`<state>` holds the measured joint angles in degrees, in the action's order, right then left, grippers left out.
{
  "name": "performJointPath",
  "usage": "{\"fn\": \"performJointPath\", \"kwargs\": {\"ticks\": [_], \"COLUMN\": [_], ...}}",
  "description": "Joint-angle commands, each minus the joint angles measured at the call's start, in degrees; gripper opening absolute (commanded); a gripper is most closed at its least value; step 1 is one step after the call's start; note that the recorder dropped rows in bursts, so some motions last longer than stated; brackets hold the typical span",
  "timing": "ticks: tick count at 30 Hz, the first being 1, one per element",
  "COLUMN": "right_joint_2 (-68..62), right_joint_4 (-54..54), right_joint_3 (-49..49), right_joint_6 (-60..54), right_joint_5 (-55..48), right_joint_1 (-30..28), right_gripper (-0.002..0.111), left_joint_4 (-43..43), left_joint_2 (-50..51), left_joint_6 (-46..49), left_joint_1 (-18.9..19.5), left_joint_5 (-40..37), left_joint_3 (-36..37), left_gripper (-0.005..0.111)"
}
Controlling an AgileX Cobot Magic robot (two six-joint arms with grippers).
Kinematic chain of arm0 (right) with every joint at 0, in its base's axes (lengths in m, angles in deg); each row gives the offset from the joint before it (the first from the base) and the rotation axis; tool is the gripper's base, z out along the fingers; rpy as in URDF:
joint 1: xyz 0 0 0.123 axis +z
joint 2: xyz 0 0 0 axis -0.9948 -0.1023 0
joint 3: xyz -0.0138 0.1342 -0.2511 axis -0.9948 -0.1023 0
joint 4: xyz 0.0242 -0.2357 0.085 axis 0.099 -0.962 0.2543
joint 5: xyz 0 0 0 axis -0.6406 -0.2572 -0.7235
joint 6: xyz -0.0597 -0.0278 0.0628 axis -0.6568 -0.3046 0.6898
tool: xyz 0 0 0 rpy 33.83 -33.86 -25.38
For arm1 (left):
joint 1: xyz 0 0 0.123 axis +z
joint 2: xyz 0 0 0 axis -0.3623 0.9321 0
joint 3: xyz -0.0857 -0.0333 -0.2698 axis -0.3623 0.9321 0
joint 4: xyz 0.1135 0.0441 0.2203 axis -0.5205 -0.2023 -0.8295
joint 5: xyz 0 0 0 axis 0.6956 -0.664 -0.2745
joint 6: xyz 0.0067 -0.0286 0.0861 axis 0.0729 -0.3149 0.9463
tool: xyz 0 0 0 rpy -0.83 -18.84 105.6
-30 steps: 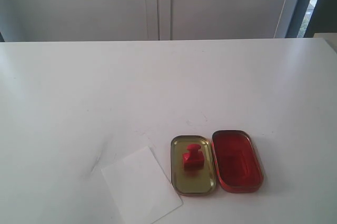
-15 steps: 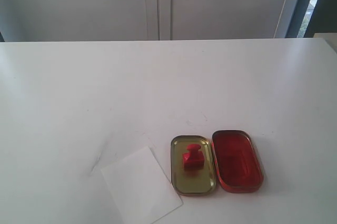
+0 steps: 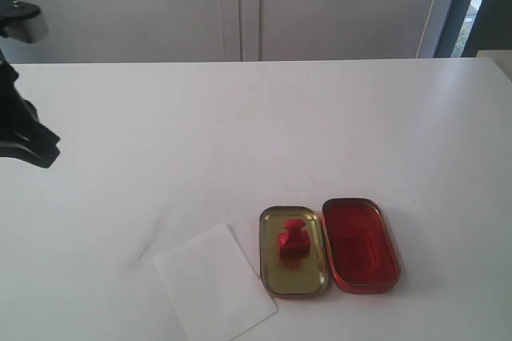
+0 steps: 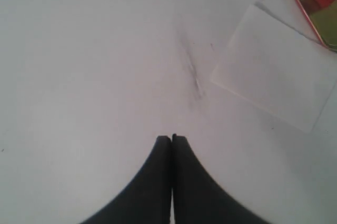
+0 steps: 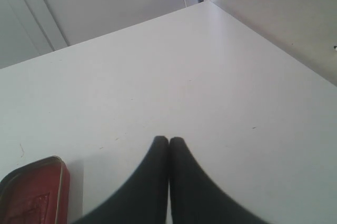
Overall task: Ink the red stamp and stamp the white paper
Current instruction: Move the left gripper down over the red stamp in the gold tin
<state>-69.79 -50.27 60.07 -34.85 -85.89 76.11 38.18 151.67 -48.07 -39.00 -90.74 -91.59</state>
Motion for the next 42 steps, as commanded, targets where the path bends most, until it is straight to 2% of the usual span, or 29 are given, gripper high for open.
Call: {"fn": "performJointPath", "kwargs": {"ticks": [1,6,10,20,35,42], "right_joint_2": [0.3,0.3,0.3,0.3,0.3,0.3], "right_joint_4": [-0.3,-0.3,-0.3,-0.3,-0.3,-0.3], "right_joint_3": [-0.3,-0.3,-0.3,-0.3,-0.3,-0.3], "right_joint_6": [0.3,0.3,0.3,0.3,0.3,0.3], "right_joint_5": [0.5,0.5,0.5,0.5,0.5,0.5], "right_joint_1": [0.2,0.2,0.2,0.2,0.2,0.2], "right_gripper": [0.000,0.000,0.000,0.000,0.000,0.000], "left_joint_4": [1.1,1.1,1.0,-1.7,1.7,2.8], "left_joint_2": [4.1,9.4,13.7,23.0,34.7,40.8], "left_joint_6": [0.5,2.5,4.4,6.0,13.8,18.5], "left_joint_1": [-4.8,-9.5,-12.7,-19.6,-24.1,-28.1], "left_joint_5": [-1.0,-0.9,-3.8,-4.8,-7.4,-10.6], "left_joint_3": [-3.4,-6.8,-10.2,-19.0,-31.5,-39.0], "left_gripper": [0.000,0.000,0.000,0.000,0.000,0.000]}}
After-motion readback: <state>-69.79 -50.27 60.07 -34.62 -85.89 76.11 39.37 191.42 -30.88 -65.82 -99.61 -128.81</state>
